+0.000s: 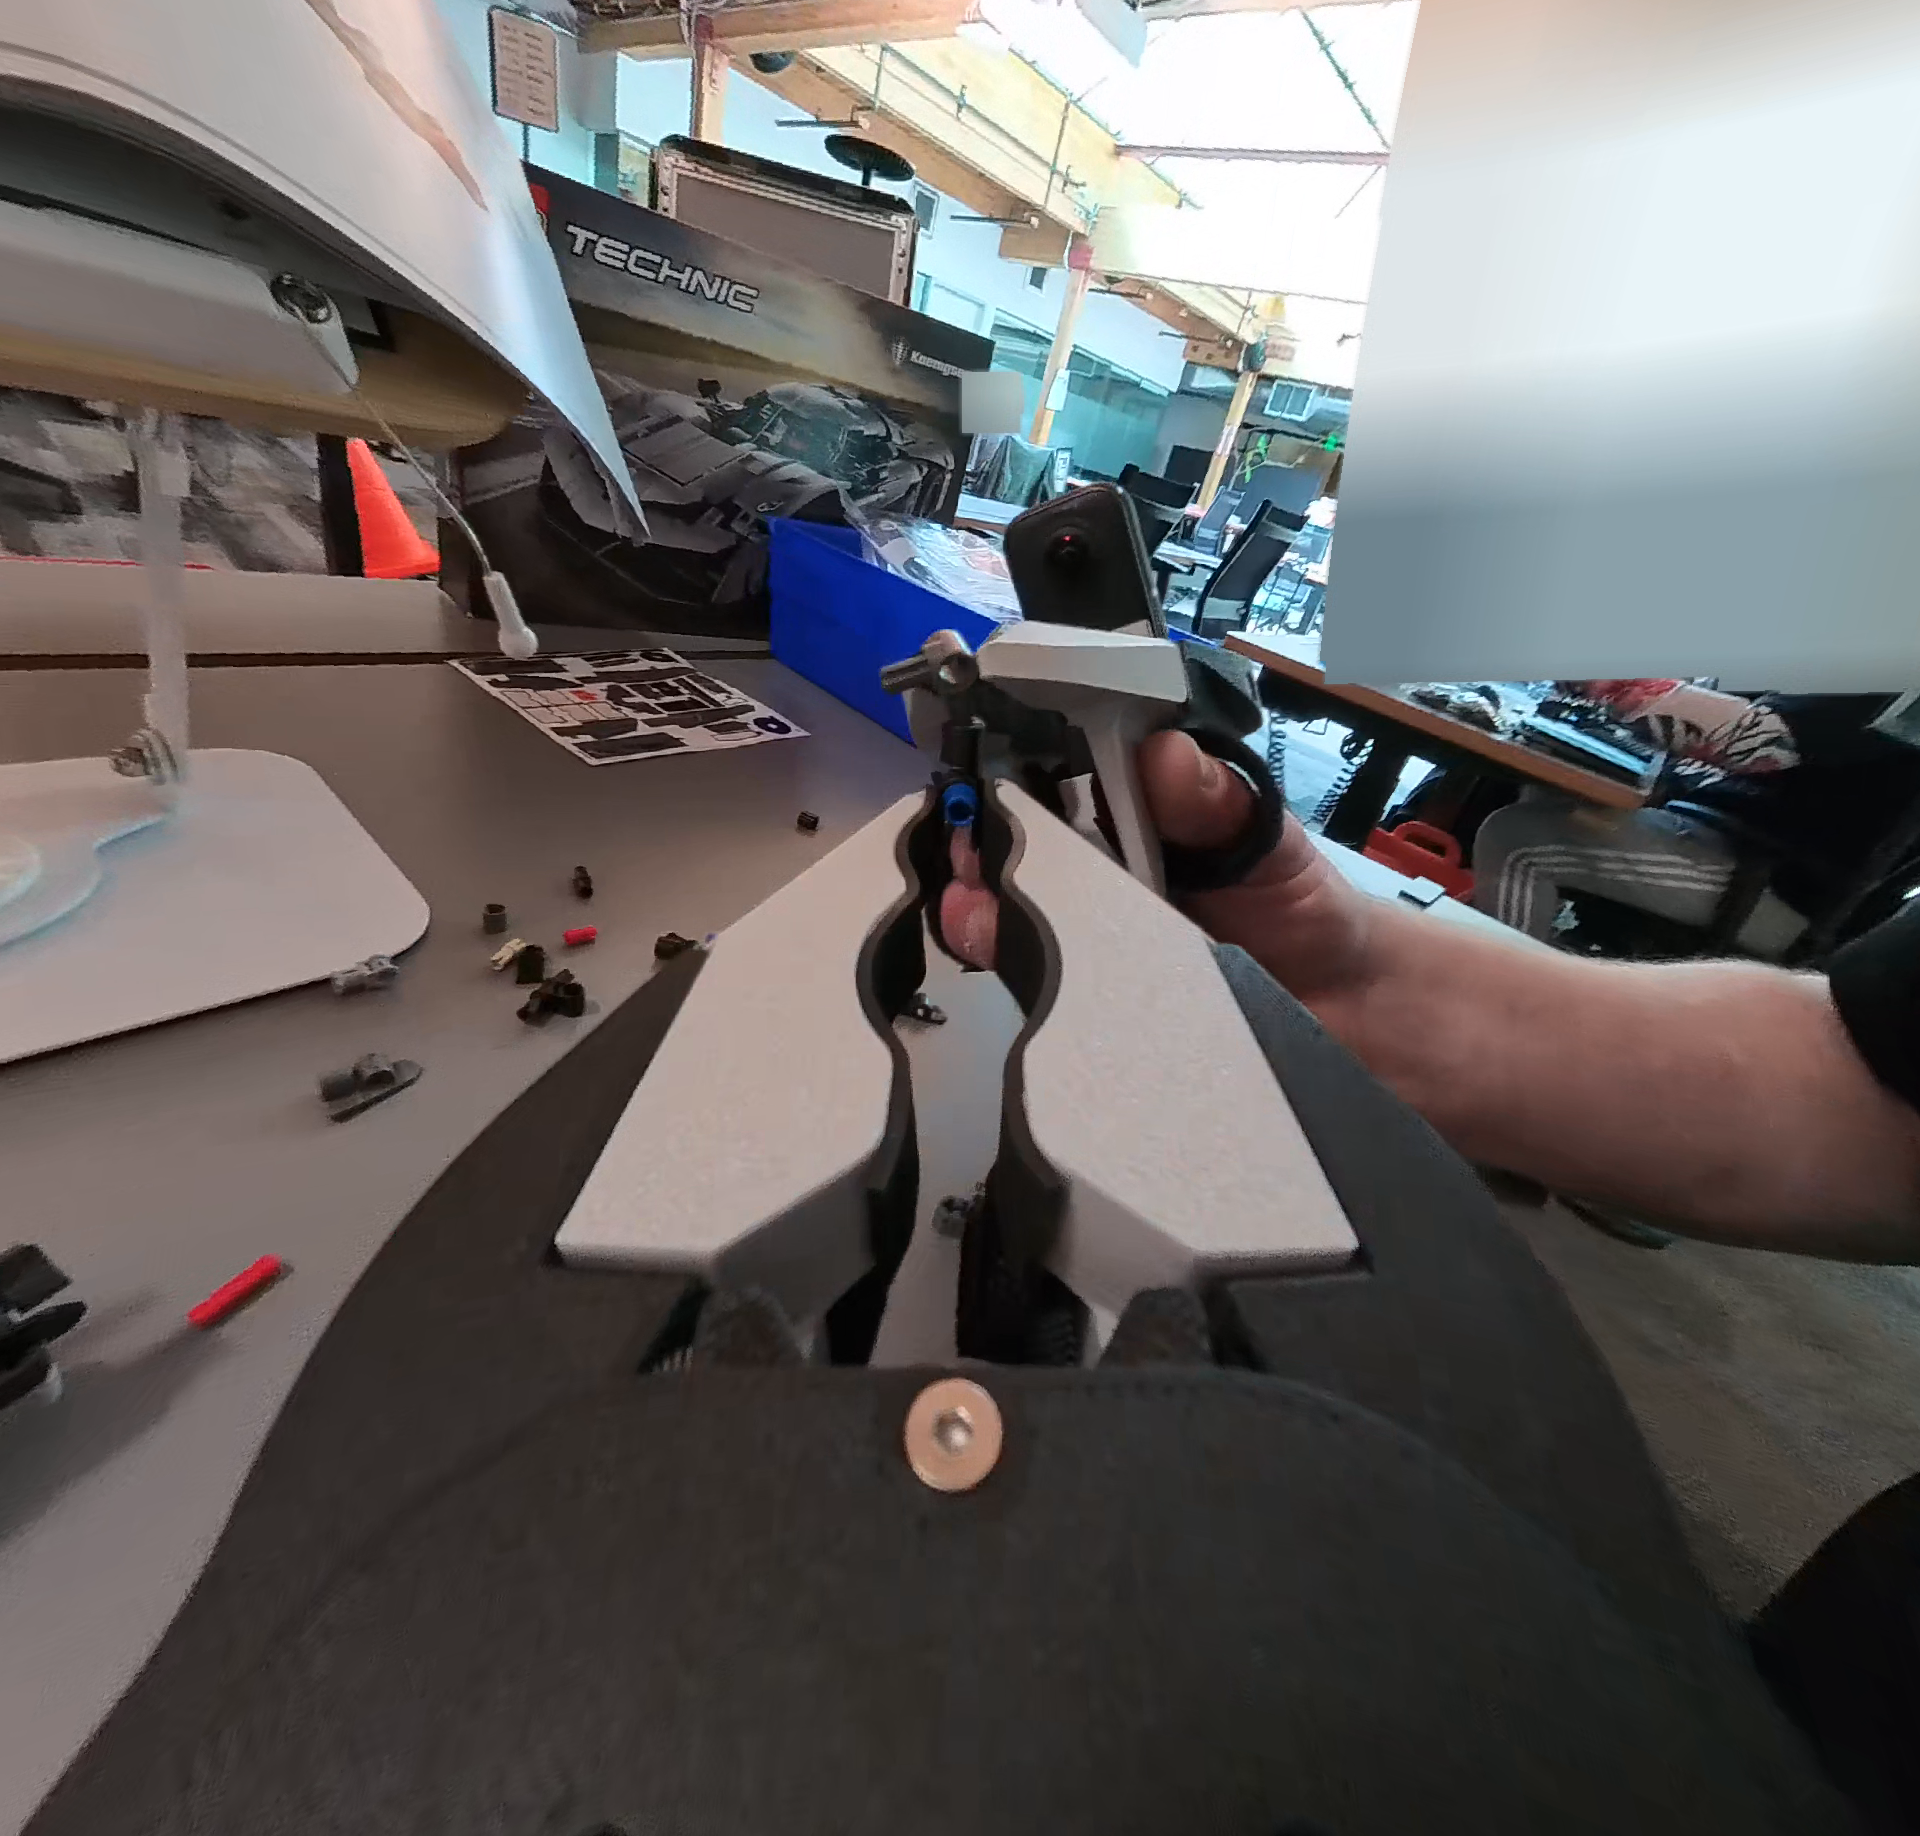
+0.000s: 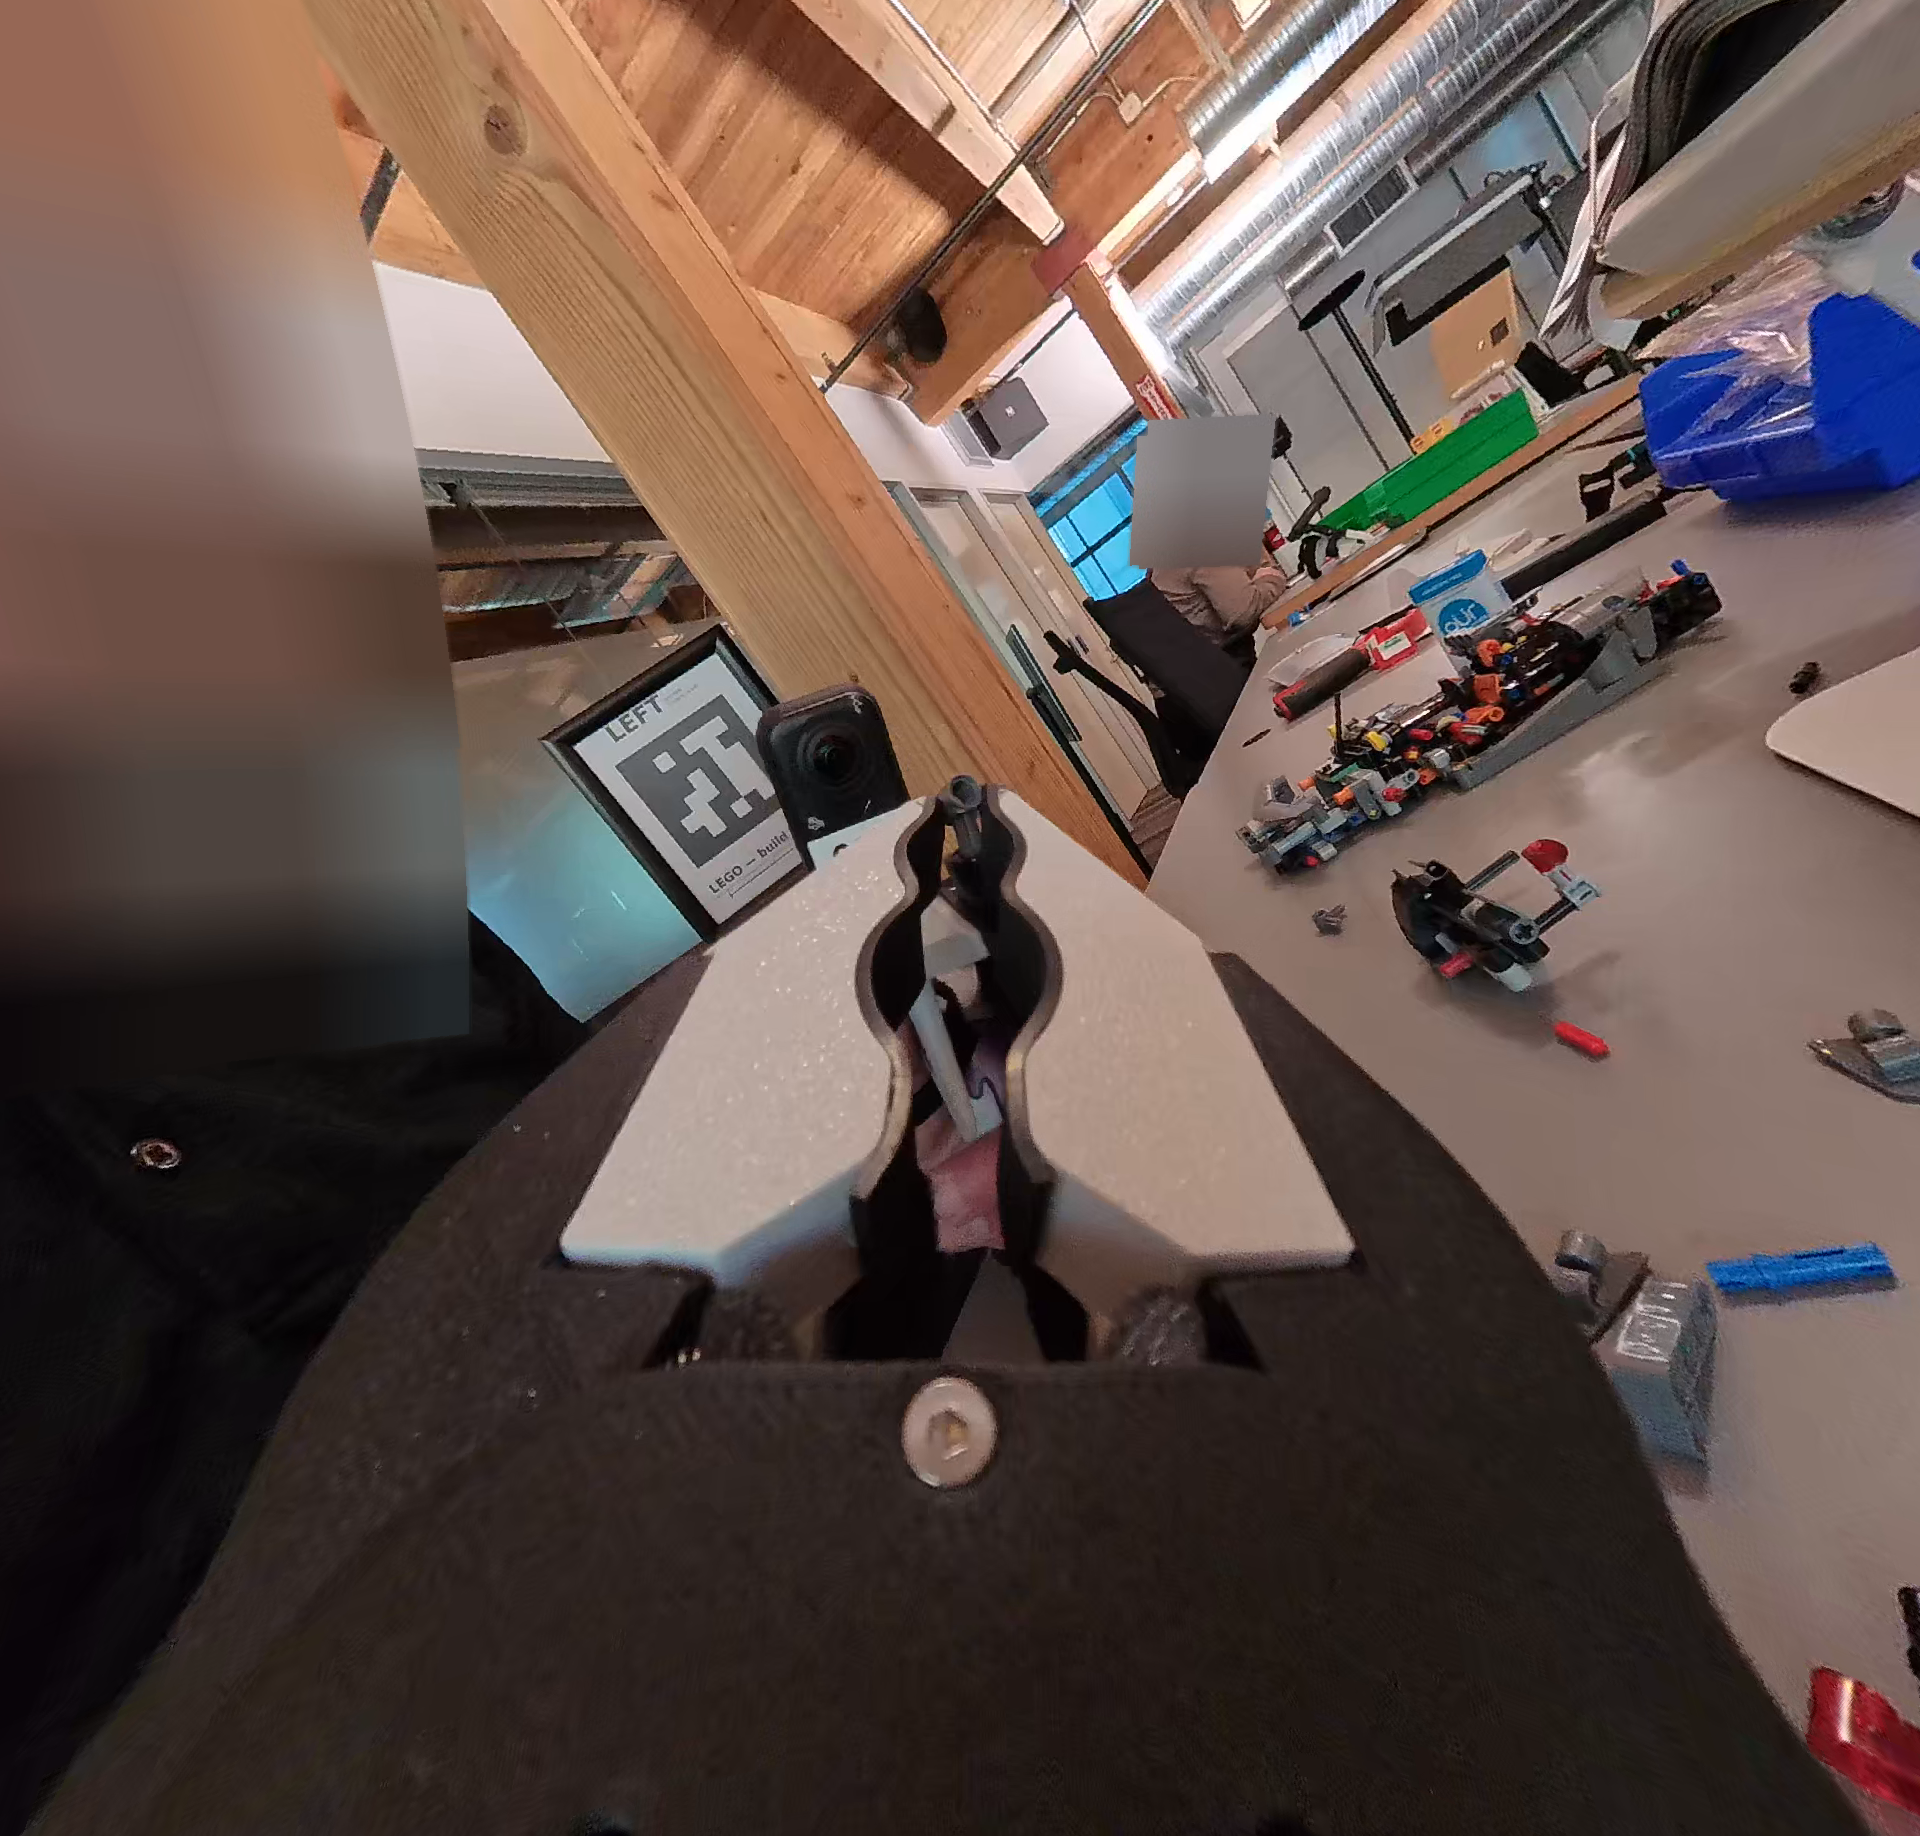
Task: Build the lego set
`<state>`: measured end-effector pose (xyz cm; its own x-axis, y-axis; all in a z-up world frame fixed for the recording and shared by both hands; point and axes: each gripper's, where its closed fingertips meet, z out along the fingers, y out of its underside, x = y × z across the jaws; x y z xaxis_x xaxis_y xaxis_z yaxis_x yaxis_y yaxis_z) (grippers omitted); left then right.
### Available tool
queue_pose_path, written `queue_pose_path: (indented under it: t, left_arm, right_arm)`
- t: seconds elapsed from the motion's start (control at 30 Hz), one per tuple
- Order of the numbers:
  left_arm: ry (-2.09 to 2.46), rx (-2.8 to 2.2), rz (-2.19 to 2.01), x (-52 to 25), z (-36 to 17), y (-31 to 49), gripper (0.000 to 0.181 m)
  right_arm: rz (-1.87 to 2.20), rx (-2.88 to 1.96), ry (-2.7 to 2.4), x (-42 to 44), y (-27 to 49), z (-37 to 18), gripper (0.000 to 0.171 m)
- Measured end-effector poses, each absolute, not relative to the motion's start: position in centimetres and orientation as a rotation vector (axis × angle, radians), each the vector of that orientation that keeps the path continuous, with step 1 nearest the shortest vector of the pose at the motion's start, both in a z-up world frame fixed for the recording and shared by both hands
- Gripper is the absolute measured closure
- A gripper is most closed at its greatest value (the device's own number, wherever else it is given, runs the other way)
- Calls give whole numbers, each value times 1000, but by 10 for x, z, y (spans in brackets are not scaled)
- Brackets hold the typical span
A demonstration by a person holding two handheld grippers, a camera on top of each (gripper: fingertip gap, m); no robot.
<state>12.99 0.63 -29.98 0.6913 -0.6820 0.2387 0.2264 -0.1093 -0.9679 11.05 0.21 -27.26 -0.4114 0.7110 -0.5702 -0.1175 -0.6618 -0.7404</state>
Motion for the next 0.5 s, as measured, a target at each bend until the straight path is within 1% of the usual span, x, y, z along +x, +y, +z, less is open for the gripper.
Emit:
queue_pose_path:
  t: [0.5]
  left_arm:
    - [388,-1491,-833,136,-298,8,177]
  right_arm:
    - [2122,-1242,-835,113,1,-269,168]
